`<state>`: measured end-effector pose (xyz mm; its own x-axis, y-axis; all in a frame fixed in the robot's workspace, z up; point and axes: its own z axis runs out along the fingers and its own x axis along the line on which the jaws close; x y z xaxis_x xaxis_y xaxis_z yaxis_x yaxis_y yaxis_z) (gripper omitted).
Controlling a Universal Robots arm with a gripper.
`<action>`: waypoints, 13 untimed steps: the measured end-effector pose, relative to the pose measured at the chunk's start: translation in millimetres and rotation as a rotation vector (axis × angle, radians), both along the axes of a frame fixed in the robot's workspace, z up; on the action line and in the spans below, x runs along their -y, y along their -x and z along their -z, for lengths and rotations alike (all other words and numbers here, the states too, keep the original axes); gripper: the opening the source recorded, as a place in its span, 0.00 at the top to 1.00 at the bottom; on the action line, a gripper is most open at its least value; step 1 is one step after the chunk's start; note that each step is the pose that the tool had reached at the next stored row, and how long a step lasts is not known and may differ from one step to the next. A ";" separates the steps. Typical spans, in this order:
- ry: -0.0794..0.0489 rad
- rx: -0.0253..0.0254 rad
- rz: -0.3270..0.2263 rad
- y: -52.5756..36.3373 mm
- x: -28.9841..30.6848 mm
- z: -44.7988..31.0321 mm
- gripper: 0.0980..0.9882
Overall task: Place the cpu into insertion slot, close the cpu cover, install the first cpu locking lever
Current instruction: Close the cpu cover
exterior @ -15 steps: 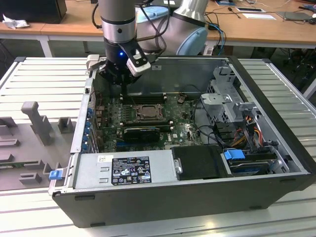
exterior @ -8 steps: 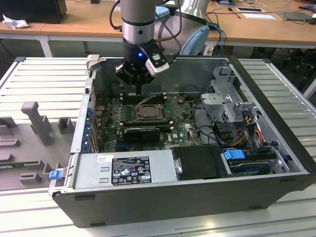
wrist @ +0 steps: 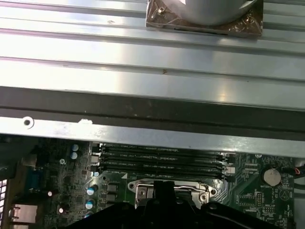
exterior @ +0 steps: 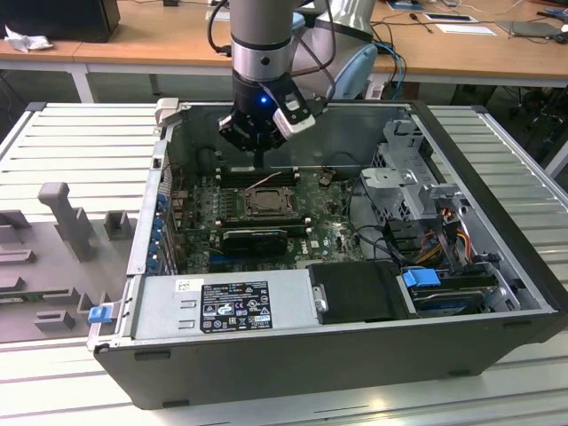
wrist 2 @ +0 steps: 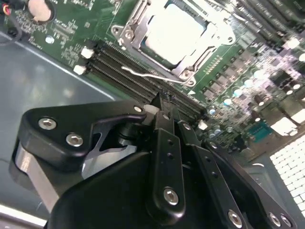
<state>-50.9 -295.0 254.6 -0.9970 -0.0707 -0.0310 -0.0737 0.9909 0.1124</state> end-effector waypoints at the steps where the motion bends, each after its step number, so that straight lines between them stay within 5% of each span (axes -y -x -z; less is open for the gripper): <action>1: 0.000 0.0039 0.000 -0.1 0.0 0.8 0.99; 13: -0.004 0.0043 0.000 -11.2 -3.6 24.0 0.99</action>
<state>-39.7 -291.4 230.6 -0.9969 -0.0708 -0.0356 -0.0745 0.9904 0.1163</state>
